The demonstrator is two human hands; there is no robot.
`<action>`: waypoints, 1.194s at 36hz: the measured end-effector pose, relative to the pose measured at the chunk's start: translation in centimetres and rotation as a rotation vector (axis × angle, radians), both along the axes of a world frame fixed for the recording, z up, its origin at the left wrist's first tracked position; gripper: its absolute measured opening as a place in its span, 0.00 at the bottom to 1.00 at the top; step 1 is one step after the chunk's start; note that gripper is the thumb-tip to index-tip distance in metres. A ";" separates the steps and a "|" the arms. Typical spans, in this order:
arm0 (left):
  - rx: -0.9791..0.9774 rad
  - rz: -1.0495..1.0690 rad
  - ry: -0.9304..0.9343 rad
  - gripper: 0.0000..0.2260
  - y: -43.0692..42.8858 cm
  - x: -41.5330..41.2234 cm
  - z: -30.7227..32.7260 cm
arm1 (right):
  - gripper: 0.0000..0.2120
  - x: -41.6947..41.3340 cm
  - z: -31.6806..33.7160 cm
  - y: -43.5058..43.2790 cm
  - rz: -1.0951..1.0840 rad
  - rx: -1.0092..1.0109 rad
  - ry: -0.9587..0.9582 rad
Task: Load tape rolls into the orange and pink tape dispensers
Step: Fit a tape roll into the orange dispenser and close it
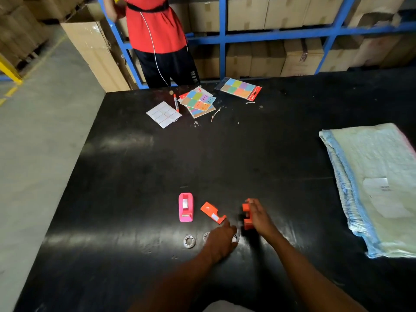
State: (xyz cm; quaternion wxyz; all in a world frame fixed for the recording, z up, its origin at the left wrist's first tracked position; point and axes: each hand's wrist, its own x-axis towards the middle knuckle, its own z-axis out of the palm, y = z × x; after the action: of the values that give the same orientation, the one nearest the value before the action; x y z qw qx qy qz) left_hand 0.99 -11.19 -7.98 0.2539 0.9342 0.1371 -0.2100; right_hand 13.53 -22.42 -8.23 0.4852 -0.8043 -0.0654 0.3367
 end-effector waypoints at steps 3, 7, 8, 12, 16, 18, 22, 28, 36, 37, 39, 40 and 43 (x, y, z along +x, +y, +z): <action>0.082 -0.053 0.056 0.16 -0.6 0.2 -0.8 | 0.12 0.1 0.0 -0.1 0.000 -0.031 0.007; 0.080 -0.067 0.071 0.21 -0.9 0.3 -1.2 | 0.13 0.1 0.4 -0.5 -0.007 -0.051 0.021; 0.064 -0.061 0.064 0.22 -0.8 0.2 -1.2 | 0.13 0.1 0.4 -0.6 0.000 -0.060 0.012; -0.001 0.062 -0.100 0.18 0.5 -1.2 -1.0 | 0.14 0.1 -0.4 -0.7 0.013 -0.087 0.002; -0.017 0.192 -0.270 0.23 2.8 -3.7 -1.4 | 0.15 -0.5 -0.1 -0.3 0.024 -0.096 0.025; 0.028 0.219 -0.266 0.23 4.0 -4.9 -1.6 | 0.14 -1.0 0.4 0.2 0.030 -0.080 0.060; 0.088 0.216 -0.186 0.32 5.0 -6.4 -1.9 | 0.18 -1.2 -1.8 0.2 0.043 -0.041 0.103; 0.057 0.215 -0.111 0.36 4.9 -7.0 -2.5 | 0.14 -2.1 0.2 0.2 0.051 -0.042 0.057; -0.002 0.255 -0.075 0.26 4.5 -6.3 -2.1 | 0.13 -2.9 1.7 -1.0 0.057 -0.046 0.055; -0.010 0.271 -0.071 0.25 4.5 -6.2 -2.1 | 0.13 -2.9 1.6 -1.1 0.059 -0.048 0.058; -0.020 0.298 -0.063 0.23 4.4 -6.2 -2.1 | 0.13 -3.0 1.3 -1.4 0.060 -0.049 0.057; -0.027 0.308 -0.065 0.23 4.5 -6.1 -2.1 | 0.13 -3.0 1.0 -1.5 0.063 -0.046 0.058; -0.079 0.349 -0.054 0.22 4.6 -6.0 -1.9 | 0.12 -3.0 0.7 -1.7 0.079 -0.055 0.051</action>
State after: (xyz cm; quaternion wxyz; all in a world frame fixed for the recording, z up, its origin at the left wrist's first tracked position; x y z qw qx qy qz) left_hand -5.03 -6.60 -9.84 0.3265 0.8908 0.2819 -0.1428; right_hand 10.48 -24.16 -7.51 0.4507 -0.8054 -0.0754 0.3775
